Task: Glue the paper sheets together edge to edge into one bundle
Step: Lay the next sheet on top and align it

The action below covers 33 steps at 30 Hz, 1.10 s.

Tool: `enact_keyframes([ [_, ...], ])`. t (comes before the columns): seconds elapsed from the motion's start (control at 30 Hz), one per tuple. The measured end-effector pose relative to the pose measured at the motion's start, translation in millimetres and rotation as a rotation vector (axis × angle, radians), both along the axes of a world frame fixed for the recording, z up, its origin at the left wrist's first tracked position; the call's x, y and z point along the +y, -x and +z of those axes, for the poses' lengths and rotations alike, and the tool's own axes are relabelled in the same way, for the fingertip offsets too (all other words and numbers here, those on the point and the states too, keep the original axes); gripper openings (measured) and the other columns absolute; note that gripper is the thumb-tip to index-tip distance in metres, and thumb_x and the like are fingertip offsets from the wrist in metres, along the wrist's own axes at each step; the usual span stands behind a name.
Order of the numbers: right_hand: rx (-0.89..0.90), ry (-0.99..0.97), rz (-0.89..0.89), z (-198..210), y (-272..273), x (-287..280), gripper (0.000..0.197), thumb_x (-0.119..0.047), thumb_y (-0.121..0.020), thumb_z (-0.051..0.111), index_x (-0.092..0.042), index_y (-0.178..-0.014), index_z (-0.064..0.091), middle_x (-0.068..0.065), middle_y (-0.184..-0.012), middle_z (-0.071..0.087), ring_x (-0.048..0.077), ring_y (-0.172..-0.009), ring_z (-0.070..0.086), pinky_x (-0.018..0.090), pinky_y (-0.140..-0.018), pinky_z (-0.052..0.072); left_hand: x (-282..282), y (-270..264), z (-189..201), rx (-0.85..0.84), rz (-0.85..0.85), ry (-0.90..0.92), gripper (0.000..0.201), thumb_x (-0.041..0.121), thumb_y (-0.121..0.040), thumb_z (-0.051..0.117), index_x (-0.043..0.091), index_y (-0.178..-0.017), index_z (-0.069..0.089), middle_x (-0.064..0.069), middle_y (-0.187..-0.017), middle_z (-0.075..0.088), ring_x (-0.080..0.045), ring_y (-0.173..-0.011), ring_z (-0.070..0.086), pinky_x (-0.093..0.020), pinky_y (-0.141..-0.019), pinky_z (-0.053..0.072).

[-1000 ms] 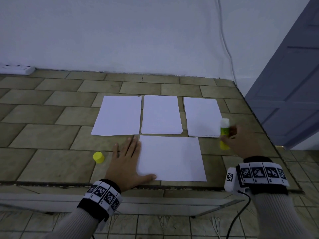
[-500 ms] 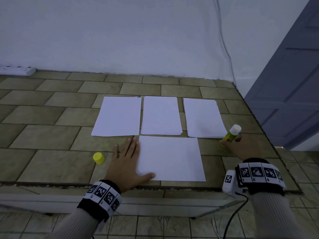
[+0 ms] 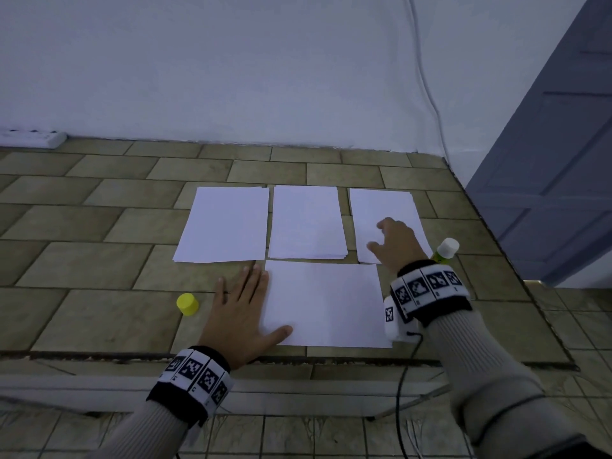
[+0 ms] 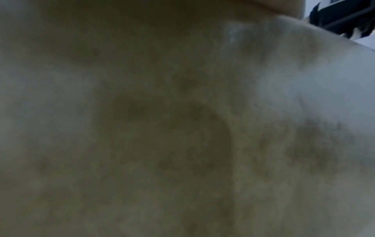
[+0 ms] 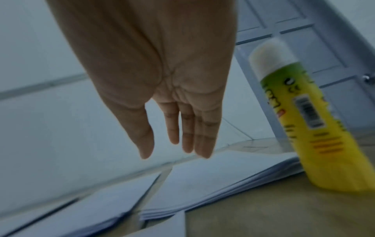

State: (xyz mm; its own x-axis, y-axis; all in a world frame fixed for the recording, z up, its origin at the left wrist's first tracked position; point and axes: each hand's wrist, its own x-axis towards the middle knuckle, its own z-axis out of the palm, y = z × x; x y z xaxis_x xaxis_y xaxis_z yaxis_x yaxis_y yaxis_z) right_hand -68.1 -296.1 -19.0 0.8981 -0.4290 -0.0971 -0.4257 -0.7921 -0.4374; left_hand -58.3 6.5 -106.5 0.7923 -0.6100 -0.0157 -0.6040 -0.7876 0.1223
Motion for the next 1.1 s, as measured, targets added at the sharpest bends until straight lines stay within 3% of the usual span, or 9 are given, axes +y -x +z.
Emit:
enact_keyframes([
  [0.13, 0.271, 0.097, -0.045, -12.6, -17.6, -2.5, 0.046, -0.032, -0.091, 0.059, 0.001, -0.119, 0.045, 0.020, -0.125, 0.051, 0.036, -0.116, 0.049, 0.041, -0.093, 0.046, -0.2, -0.2, -1.6, -0.008, 0.001, 0.038, 0.112, 0.090, -0.076, 0.003, 0.012, -0.155, 0.011, -0.005, -0.162, 0.003, -0.020, -0.149, 0.001, -0.058, -0.118, 0.004],
  [0.23, 0.338, 0.132, -0.061, -18.9, -21.1, -3.2, 0.051, -0.038, -0.088, 0.063, 0.000, -0.118, 0.048, 0.019, -0.123, 0.052, 0.036, -0.115, 0.052, 0.046, -0.096, 0.046, 0.9, -0.9, -3.0, 0.005, -0.004, 0.036, 0.110, 0.090, -0.077, 0.007, 0.013, -0.155, 0.012, -0.005, -0.162, 0.004, -0.021, -0.149, 0.003, -0.060, -0.117, 0.008],
  [0.33, 0.327, 0.178, -0.068, -20.4, -23.4, -3.9, 0.053, -0.041, -0.086, 0.066, 0.000, -0.117, 0.050, 0.018, -0.122, 0.053, 0.035, -0.115, 0.052, 0.045, -0.096, 0.046, 1.1, -1.1, -3.6, 0.009, -0.008, 0.023, 0.107, 0.088, -0.079, 0.012, 0.012, -0.154, 0.016, -0.005, -0.162, 0.009, -0.021, -0.148, 0.009, -0.061, -0.116, 0.012],
  [0.5, 0.271, 0.229, -0.074, -18.7, -21.9, -3.7, 0.042, -0.034, -0.090, 0.063, -0.002, -0.115, 0.054, 0.016, -0.119, 0.055, 0.034, -0.111, 0.055, 0.042, -0.094, 0.046, 0.6, -1.5, -2.0, 0.034, -0.001, 0.015, 0.110, 0.091, -0.076, 0.009, 0.014, -0.155, 0.012, -0.004, -0.162, 0.008, -0.019, -0.149, 0.004, -0.060, -0.117, 0.007],
  [0.7, 0.028, 0.070, -0.048, -12.0, -12.8, -14.7, 0.033, -0.038, -0.089, 0.060, -0.007, -0.098, 0.055, 0.013, -0.102, 0.061, 0.032, -0.100, 0.059, 0.039, -0.084, 0.047, -0.7, -0.7, 5.7, 0.074, 0.039, 0.047, 0.116, 0.094, -0.065, -0.008, 0.019, -0.153, -0.010, 0.007, -0.159, -0.012, -0.009, -0.146, -0.014, -0.050, -0.119, -0.008],
  [0.8, -0.111, -0.024, 0.062, -0.3, -0.2, -6.6, 0.043, -0.040, -0.085, 0.065, -0.012, -0.116, 0.060, 0.011, -0.130, 0.054, 0.030, -0.126, 0.045, 0.052, -0.107, 0.032, -0.1, -2.4, 12.5, 0.165, 0.095, 0.308, 0.112, 0.092, -0.071, 0.003, 0.018, -0.155, 0.006, 0.013, -0.156, 0.008, -0.007, -0.148, 0.004, -0.047, -0.121, -0.003],
  [0.9, -0.130, -0.031, 0.190, 12.4, 20.4, 9.9, 0.042, -0.041, -0.084, 0.068, -0.027, -0.122, 0.058, 0.004, -0.159, 0.013, 0.024, -0.148, -0.002, 0.054, -0.115, -0.001, -1.2, -1.4, 20.4, 0.291, 0.212, 0.734, 0.087, 0.075, -0.083, 0.030, 0.024, -0.152, 0.024, 0.012, -0.154, 0.030, -0.009, -0.143, 0.028, -0.046, -0.120, 0.019],
  [1.0, -0.152, -0.101, 0.325, 13.5, 40.5, 20.1, 0.041, -0.037, -0.081, 0.073, -0.035, -0.119, 0.059, -0.001, -0.160, -0.013, 0.024, -0.144, -0.024, 0.050, -0.116, -0.002, -3.0, -10.8, 32.2, 0.497, 0.304, 1.089, 0.071, 0.070, -0.084, 0.037, 0.037, -0.145, 0.029, 0.006, -0.144, 0.046, -0.007, -0.134, 0.041, -0.033, -0.113, 0.031],
  [1.1, -0.103, -0.159, 0.438, 7.1, 52.6, 23.9, 0.042, -0.033, -0.080, 0.075, -0.035, -0.119, 0.060, -0.004, -0.159, -0.018, 0.025, -0.145, -0.022, 0.046, -0.117, 0.002, -8.1, -27.1, 46.5, 0.672, 0.393, 1.289, 0.040, 0.057, -0.095, 0.042, 0.043, -0.132, 0.036, -0.001, -0.136, 0.054, -0.005, -0.113, 0.058, -0.029, -0.097, 0.045],
])
